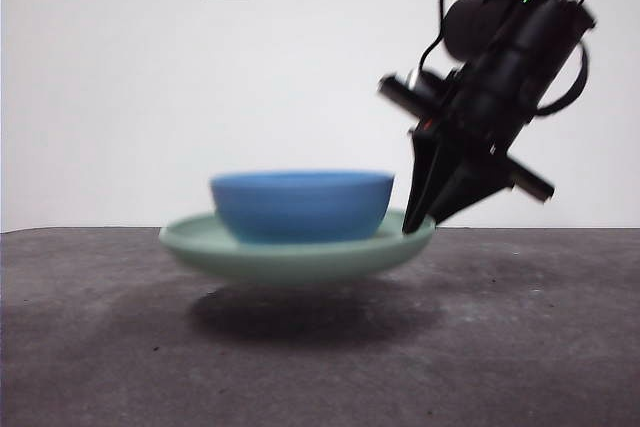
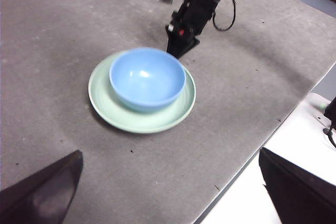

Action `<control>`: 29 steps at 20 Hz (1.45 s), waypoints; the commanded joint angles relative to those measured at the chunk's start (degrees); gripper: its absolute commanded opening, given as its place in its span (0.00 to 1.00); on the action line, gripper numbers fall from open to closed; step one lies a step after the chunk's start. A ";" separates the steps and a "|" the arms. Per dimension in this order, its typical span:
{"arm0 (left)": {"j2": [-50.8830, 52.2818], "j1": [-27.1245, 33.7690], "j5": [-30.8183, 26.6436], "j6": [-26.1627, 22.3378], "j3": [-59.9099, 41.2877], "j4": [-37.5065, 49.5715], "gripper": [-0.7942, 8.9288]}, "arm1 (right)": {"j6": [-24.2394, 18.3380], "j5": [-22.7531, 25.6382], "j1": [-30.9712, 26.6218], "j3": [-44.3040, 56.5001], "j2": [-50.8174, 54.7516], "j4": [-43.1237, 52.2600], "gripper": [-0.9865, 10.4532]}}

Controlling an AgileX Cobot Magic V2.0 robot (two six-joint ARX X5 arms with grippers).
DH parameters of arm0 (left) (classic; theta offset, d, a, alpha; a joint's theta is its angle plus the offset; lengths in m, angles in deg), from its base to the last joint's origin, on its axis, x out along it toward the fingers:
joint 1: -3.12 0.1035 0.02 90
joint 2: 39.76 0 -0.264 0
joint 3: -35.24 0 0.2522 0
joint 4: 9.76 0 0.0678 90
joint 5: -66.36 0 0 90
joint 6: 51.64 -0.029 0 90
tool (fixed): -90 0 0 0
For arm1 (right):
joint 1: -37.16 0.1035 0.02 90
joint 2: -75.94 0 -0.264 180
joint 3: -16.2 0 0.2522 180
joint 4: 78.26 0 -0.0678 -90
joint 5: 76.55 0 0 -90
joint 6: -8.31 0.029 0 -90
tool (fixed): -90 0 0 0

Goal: Pick up the blue bowl, put it on the green plate, put it on desk

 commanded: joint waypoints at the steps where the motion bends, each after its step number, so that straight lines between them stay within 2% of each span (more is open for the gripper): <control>1: -0.09 -0.22 -0.24 -0.48 0.39 0.59 0.66 | 1.07 1.75 1.05 -1.18 -3.28 0.46 0.10; 4: -0.09 -0.22 -0.24 -0.46 0.39 0.17 0.66 | 0.68 4.79 1.44 -1.18 -5.29 1.11 0.10; 8: -0.09 -0.22 -0.22 -0.48 0.39 -0.70 0.66 | 0.48 5.51 1.49 -1.18 -5.35 1.92 0.10; 9: -0.09 -0.22 -0.22 -0.48 0.39 -0.72 0.66 | 0.46 5.55 1.51 -1.18 -5.35 2.10 0.13; 13: -0.09 -0.22 -0.22 -0.48 0.39 -0.74 0.66 | 0.42 5.92 1.51 -1.42 -5.16 2.32 0.36; 16: -0.09 -0.22 -0.22 -0.48 0.39 -0.79 0.66 | -0.04 6.25 1.36 -1.77 -3.48 1.86 0.39; 21: -0.09 -0.22 -0.22 -0.46 0.39 -0.81 0.66 | -0.63 10.40 1.01 -2.03 5.44 0.39 0.49; 26: -0.09 -0.22 -0.22 -0.46 0.39 -0.83 0.66 | -2.75 16.83 1.38 -2.03 19.58 -9.40 0.59; 29: -0.09 -0.22 -0.22 -0.46 0.39 -0.81 0.66 | -2.89 16.87 2.56 -2.03 29.64 -14.86 0.61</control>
